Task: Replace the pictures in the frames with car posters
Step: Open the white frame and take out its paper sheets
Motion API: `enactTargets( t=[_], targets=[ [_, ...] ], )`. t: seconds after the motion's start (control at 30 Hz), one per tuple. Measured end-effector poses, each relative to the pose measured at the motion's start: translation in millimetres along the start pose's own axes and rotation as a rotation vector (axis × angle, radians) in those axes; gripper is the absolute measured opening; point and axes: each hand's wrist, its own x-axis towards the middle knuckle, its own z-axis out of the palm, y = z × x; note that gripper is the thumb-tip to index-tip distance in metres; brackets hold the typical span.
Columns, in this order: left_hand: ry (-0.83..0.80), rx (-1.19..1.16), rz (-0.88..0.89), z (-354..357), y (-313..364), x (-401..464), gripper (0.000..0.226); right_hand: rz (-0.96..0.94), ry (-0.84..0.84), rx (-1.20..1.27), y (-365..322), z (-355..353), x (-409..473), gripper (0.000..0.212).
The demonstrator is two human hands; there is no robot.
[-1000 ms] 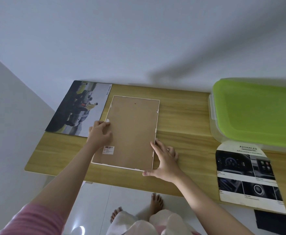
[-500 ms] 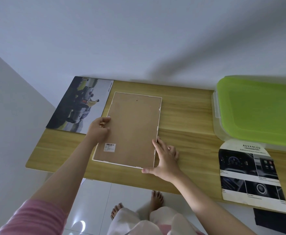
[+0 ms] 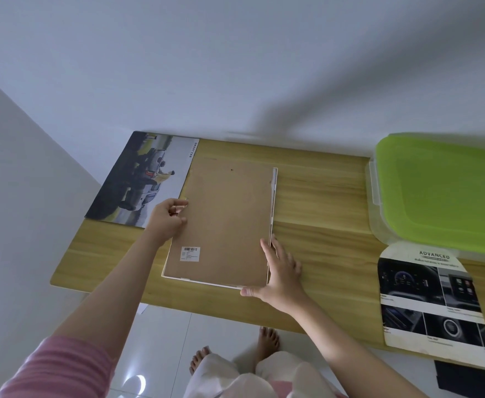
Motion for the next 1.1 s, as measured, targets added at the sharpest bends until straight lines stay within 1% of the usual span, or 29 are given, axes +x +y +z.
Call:
enactTargets(
  t=[0.17, 0.3, 0.43, 0.6, 0.7, 1.0, 1.1],
  targets=[
    [-0.002, -0.064, -0.021, -6.9, -3.8, 3.5, 0.043, 0.042, 0.015, 0.141, -6.7, 1.1, 5.8, 0.121],
    [-0.004, -0.135, -0.052, -10.0, -0.3, 3.4, 0.042, 0.070, 0.016, 0.276, -13.4, 0.3, 9.9, 0.116],
    [-0.021, -0.199, -0.074, -12.9, 4.8, 1.4, 0.040, 0.148, 0.060, 0.426, -16.7, 1.0, 17.9, 0.105],
    [-0.034, -0.276, -0.077, -17.2, 3.6, -1.6, 0.045, 0.194, 0.129, 0.523, -18.5, -3.9, 25.8, 0.085],
    [-0.039, -0.306, -0.062, -19.7, 3.9, -3.0, 0.045, 0.203, 0.159, 0.581, -19.1, -4.0, 29.7, 0.076],
    [-0.033, -0.346, 0.007, -29.3, 14.9, -1.5, 0.042, 0.186, 0.176, 0.740, -31.4, -4.6, 33.0, 0.067],
    [-0.029, -0.326, 0.055, -28.3, 22.3, -0.6, 0.037, 0.178, 0.215, 0.739, -33.9, -11.4, 31.1, 0.064]
  ],
)
